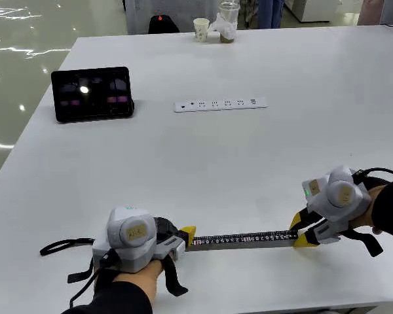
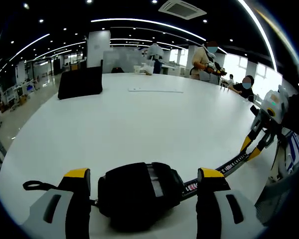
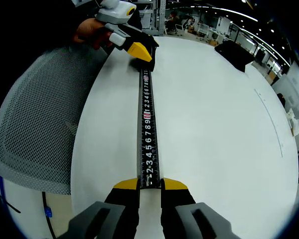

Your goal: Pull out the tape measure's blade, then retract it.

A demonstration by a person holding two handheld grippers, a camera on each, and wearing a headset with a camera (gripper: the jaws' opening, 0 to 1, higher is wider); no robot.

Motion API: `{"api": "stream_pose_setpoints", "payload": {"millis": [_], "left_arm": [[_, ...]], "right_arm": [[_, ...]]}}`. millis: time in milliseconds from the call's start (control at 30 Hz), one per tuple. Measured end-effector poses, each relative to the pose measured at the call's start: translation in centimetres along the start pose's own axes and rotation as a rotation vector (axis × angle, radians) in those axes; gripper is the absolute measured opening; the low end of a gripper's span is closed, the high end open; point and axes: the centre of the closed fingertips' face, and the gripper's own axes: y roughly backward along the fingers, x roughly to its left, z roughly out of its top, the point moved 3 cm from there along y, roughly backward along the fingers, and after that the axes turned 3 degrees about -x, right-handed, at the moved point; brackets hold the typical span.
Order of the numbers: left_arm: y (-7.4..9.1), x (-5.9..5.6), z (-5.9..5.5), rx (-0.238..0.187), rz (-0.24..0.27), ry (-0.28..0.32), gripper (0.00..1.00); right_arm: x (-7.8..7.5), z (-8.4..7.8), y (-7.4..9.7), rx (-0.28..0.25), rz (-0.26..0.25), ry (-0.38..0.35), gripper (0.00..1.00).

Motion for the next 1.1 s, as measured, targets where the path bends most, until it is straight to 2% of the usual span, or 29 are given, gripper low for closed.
{"api": "stream_pose_setpoints", "payload": {"millis": [133,200,400,633,933,1100], "left_arm": [[-0.01,0.11,-0.2,0.015,0.005,0.009,0.8],[0.02,0.22,-0.38,0.028,0.012,0.024,0.77],[0.15,0.36,-0.3,0.027,0.021,0.03,0.65],[0.18,0.31,-0.58,0.046,0.02,0.024,0.65],[0.13,0.24,-0.73,0.064,0.025,-0.033,0.63],[0.19,0.26,-0.73,0.068,0.024,-0.026,0.63]], "right_arm": [[-0.07,0.0,-0.02,0.009,0.006,-0.006,0.13],[-0.16,-0.02,-0.02,0.01,0.005,-0.041,0.12],[-0.09,-0.05,-0.02,0.008,-0.005,-0.078,0.12],[-0.05,-0.07,-0.04,0.01,-0.013,-0.099,0.12],[-0.06,0.1,-0.17,0.034,-0.018,-0.104,0.11],[-0.11,0.08,-0.15,0.042,-0.016,-0.107,0.11]]}}
